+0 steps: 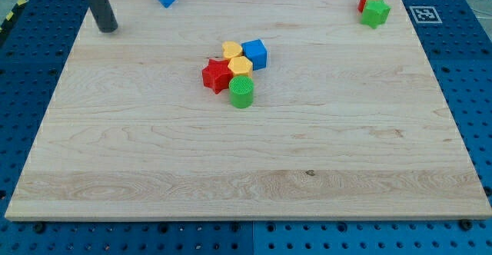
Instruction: Move the blue triangle towards the top center of the board
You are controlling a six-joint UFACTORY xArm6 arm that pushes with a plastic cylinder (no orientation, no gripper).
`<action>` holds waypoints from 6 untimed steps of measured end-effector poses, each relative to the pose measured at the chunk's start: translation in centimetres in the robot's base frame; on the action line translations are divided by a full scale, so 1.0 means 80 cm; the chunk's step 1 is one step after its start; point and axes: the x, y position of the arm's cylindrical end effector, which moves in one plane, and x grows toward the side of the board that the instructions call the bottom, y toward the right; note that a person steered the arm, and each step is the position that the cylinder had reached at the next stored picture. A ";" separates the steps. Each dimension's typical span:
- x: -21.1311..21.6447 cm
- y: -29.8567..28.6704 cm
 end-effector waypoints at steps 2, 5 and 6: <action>-0.097 0.000; -0.100 0.110; -0.087 0.175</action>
